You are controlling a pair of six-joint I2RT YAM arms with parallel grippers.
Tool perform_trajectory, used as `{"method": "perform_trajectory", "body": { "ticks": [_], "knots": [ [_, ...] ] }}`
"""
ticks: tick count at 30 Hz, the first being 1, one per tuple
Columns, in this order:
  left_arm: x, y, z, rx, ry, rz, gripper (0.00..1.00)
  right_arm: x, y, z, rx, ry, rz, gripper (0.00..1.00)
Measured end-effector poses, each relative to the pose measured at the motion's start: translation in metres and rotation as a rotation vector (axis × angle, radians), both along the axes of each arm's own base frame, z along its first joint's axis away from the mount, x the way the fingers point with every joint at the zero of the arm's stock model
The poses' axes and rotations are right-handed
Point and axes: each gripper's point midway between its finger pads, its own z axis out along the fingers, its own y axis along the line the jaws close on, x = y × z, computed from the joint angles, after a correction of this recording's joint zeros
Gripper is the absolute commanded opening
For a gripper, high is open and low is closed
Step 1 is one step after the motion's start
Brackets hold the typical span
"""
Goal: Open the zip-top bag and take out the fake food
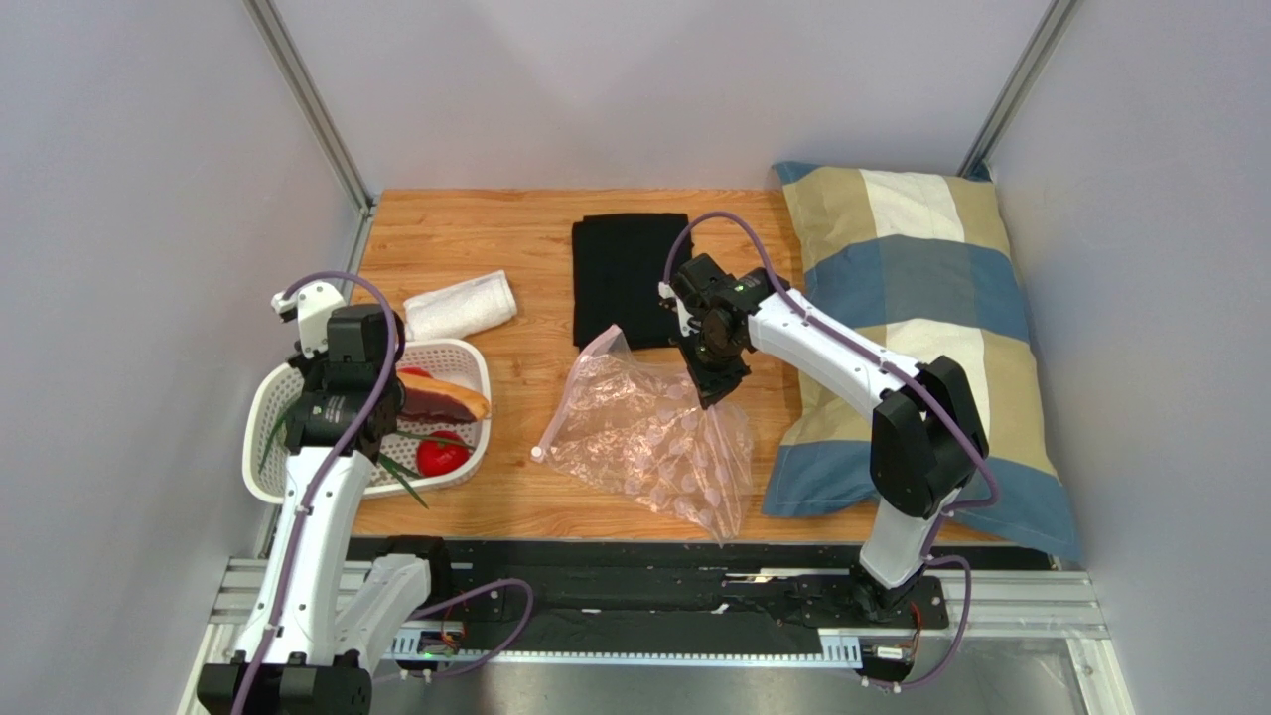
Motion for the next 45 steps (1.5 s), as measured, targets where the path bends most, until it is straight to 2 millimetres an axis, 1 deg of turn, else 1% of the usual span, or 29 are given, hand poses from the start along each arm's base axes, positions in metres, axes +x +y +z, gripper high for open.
{"method": "perform_trajectory", "body": {
  "ticks": [5, 7, 11, 12, 13, 14, 15, 16, 17, 18, 19, 21, 22, 24, 25, 26, 27, 29, 32, 33, 36, 37, 38, 39, 40, 42, 43, 45],
  "knots": [
    [-0.006, 0.009, -0.008, 0.074, 0.071, 0.015, 0.0, -0.001, 0.001, 0.0, -0.007, -0.004, 0.008, 0.0],
    [-0.006, 0.014, -0.007, 0.097, 0.082, 0.026, 0.0, -0.001, 0.001, 0.0, -0.009, -0.005, 0.008, 0.0],
    [-0.009, 0.029, -0.004, 0.14, 0.11, 0.086, 0.0, -0.001, 0.0, 0.0, -0.01, -0.003, 0.008, 0.0],
    [-0.009, 0.032, -0.005, 0.144, 0.119, 0.1, 0.06, -0.001, 0.0, 0.0, -0.01, -0.003, 0.008, 0.0],
    [-0.008, 0.033, -0.007, 0.142, 0.129, 0.103, 0.15, -0.002, 0.0, 0.0, -0.01, -0.003, 0.008, 0.01],
    [-0.008, 0.033, -0.01, 0.136, 0.135, 0.105, 0.37, -0.002, 0.0, 0.0, -0.01, -0.003, 0.009, 0.03],
    [-0.006, 0.031, -0.013, 0.119, 0.141, 0.097, 0.45, -0.002, 0.0, 0.0, -0.011, -0.002, 0.009, 0.06],
    [-0.004, 0.028, -0.016, 0.098, 0.152, 0.081, 0.48, -0.002, 0.0, 0.0, -0.012, -0.002, 0.009, 0.16],
    [-0.001, 0.025, -0.018, 0.069, 0.149, 0.072, 0.62, -0.003, 0.0, 0.0, -0.014, -0.001, 0.009, 0.21],
    [0.001, 0.02, -0.021, 0.029, 0.145, 0.062, 0.64, -0.003, 0.0, -0.001, -0.017, -0.001, 0.008, 0.26],
    [0.003, 0.015, -0.022, -0.009, 0.138, 0.058, 0.65, -0.003, -0.001, -0.001, -0.021, 0.0, 0.006, 0.36],
    [0.004, 0.008, -0.024, -0.069, 0.129, 0.058, 0.66, -0.004, -0.002, -0.001, -0.029, 0.0, 0.0, 0.48],
    [0.004, 0.003, -0.024, -0.105, 0.12, 0.056, 0.7, -0.004, -0.003, -0.001, -0.036, -0.002, 0.0, 0.57],
    [0.003, -0.007, -0.02, -0.168, 0.095, 0.046, 0.73, -0.003, -0.004, 0.001, -0.049, -0.01, 0.0, 0.63],
    [0.004, -0.012, -0.017, -0.193, 0.076, 0.031, 0.78, -0.002, -0.005, 0.003, -0.055, -0.02, 0.001, 0.68],
    [0.005, -0.018, -0.014, -0.213, 0.056, 0.017, 0.78, 0.001, -0.005, 0.006, -0.063, -0.035, 0.001, 0.69],
    [0.006, -0.026, -0.008, -0.233, 0.031, -0.005, 0.78, 0.004, -0.004, 0.01, -0.069, -0.047, 0.001, 0.72],
    [0.01, -0.048, 0.002, -0.276, -0.015, -0.084, 0.79, 0.016, 0.0, 0.02, -0.081, -0.085, -0.002, 0.77],
    [0.014, -0.086, 0.012, -0.351, -0.04, -0.211, 0.79, 0.039, 0.01, 0.037, -0.108, -0.17, -0.009, 0.8],
    [0.015, -0.098, 0.015, -0.378, -0.046, -0.249, 0.79, 0.044, 0.012, 0.041, -0.12, -0.195, -0.012, 0.8],
    [0.015, -0.147, 0.019, -0.455, -0.028, -0.405, 0.8, 0.045, 0.011, 0.056, -0.153, -0.241, -0.019, 0.86],
    [0.012, -0.165, 0.019, -0.482, -0.018, -0.468, 0.84, 0.042, 0.01, 0.06, -0.155, -0.249, -0.02, 0.93],
    [0.007, -0.188, 0.021, -0.51, -0.006, -0.549, 0.84, 0.038, 0.008, 0.065, -0.152, -0.252, -0.026, 0.98],
    [0.003, -0.203, 0.022, -0.528, 0.002, -0.607, 0.85, 0.032, 0.006, 0.07, -0.14, -0.257, -0.035, 1.0],
    [-0.002, -0.217, 0.024, -0.55, 0.007, -0.66, 0.88, 0.026, 0.003, 0.076, -0.126, -0.263, -0.048, 1.0],
    [-0.014, -0.253, 0.029, -0.601, 0.015, -0.799, 0.91, 0.006, -0.01, 0.093, -0.078, -0.285, -0.088, 1.0],
    [-0.018, -0.265, 0.032, -0.618, 0.015, -0.846, 0.94, -0.004, -0.018, 0.103, -0.053, -0.299, -0.109, 1.0],
    [-0.03, -0.291, 0.039, -0.647, 0.006, -0.953, 0.95, -0.023, -0.032, 0.127, 0.039, -0.358, -0.168, 1.0]
  ]
}}
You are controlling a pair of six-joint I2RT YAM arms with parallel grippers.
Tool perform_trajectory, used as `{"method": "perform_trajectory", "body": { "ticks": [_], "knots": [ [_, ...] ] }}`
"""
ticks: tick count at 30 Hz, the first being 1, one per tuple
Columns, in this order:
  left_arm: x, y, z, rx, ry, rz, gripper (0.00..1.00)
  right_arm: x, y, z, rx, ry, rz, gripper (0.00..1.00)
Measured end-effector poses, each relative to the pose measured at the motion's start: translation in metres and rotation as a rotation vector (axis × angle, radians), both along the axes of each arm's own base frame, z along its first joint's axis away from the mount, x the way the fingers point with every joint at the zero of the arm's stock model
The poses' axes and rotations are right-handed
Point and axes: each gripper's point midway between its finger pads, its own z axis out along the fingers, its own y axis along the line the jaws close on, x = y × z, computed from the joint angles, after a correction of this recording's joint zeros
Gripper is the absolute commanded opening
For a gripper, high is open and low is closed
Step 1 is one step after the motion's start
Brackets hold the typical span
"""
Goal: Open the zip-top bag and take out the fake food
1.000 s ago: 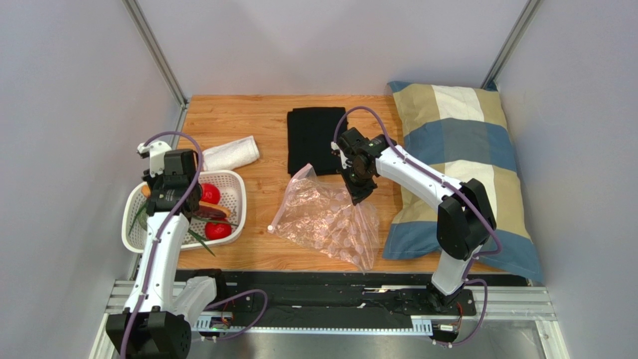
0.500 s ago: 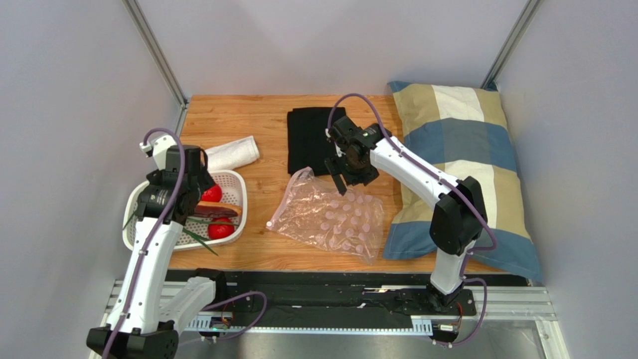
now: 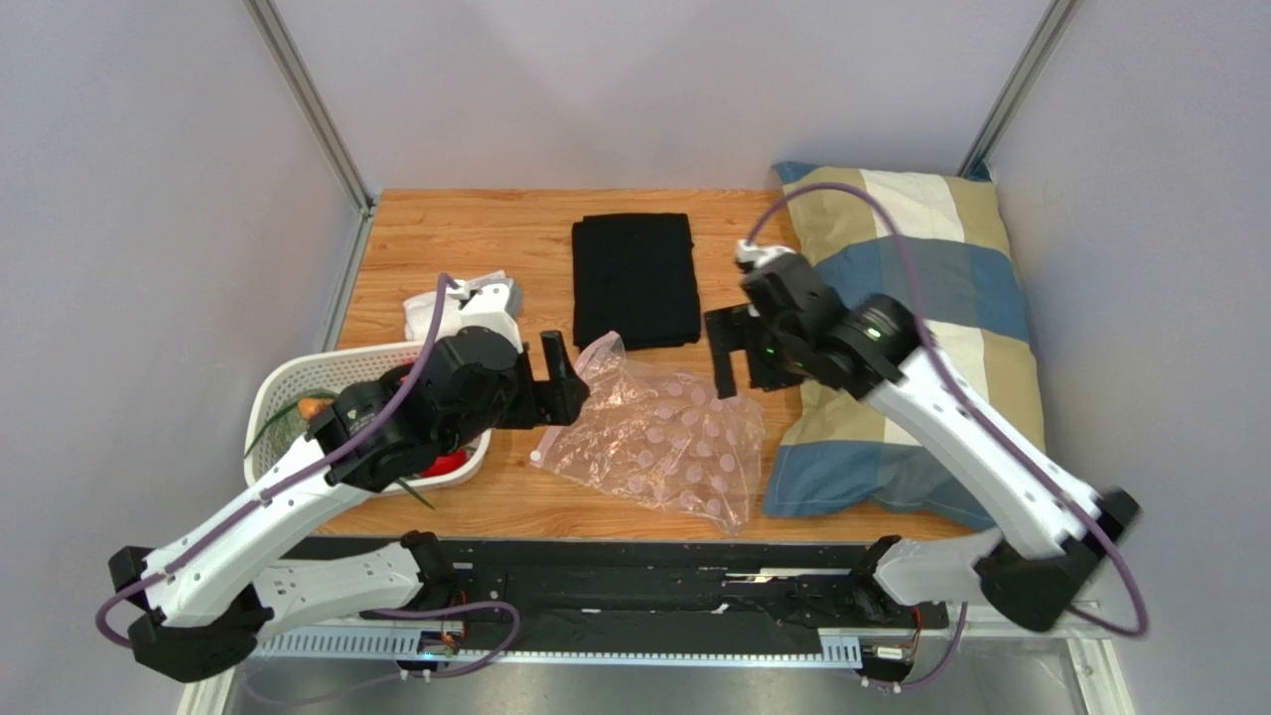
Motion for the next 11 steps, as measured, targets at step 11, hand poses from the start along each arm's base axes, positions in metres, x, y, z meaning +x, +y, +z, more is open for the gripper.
{"method": "perform_trajectory", "body": {
  "ticks": [11],
  "knots": [
    [-0.025, -0.049, 0.094, -0.287, -0.272, -0.199, 0.99, -0.082, -0.082, 0.073, 0.455, -0.297, -0.247, 1.0]
  ]
}}
